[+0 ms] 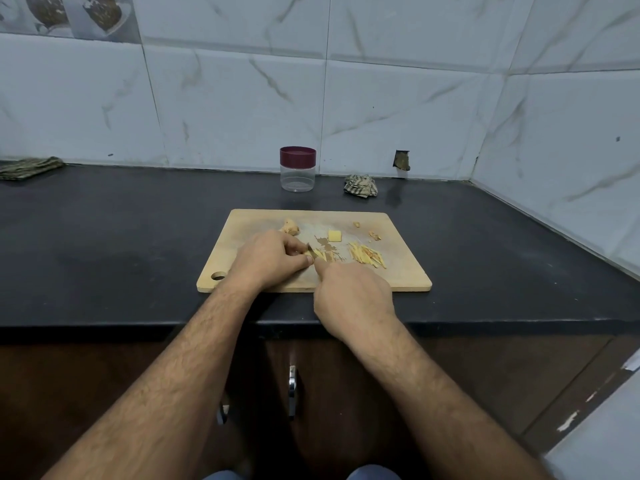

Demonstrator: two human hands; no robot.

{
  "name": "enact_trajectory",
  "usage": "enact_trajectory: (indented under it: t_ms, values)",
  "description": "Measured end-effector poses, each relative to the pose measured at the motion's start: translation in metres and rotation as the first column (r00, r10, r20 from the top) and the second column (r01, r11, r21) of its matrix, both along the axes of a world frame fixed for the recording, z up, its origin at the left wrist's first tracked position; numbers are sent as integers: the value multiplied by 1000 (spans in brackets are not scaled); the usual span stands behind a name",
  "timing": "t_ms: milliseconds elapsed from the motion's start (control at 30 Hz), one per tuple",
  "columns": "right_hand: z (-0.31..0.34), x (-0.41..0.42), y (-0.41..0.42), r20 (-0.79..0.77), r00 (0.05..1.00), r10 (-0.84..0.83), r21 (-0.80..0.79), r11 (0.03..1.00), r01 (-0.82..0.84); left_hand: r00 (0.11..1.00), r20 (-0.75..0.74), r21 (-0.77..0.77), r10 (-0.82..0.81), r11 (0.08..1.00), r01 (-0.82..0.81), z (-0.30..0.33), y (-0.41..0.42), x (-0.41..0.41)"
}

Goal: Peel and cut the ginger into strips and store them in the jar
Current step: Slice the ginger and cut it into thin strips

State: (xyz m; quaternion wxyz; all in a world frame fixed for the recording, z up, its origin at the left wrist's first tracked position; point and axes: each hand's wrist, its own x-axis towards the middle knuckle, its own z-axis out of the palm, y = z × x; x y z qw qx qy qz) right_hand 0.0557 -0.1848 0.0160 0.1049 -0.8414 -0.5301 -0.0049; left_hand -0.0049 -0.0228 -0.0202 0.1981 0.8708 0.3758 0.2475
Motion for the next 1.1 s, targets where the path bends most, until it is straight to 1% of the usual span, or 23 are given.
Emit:
enact_trajectory:
  t_ms: [133,400,467,600,700,1100]
  values:
    - [-6,-2,-18,6,1000,12,-60,998,-11,1000,-6,-4,-7,1000,7,1,-1,-1]
    - [-5,3,-33,-51,999,2,39,999,0,1000,15,-64,-26,998,27,4,0,-1]
    - [-3,4,-33,-64,998,-6,62,998,10,1000,22,-65,-8,998,9,4,1,-1]
    - [0,3,-22,-62,998,-9,72,997,14,995,92,-98,45,995,-36,3,4,1]
    - [0,2,-13,-57,998,-5,86,996,9,994,97,-122,54,992,-42,3,3,2]
    - [-2,0,-2,-56,998,0,74,997,4,996,72,-61,57,997,-53,1,1,3]
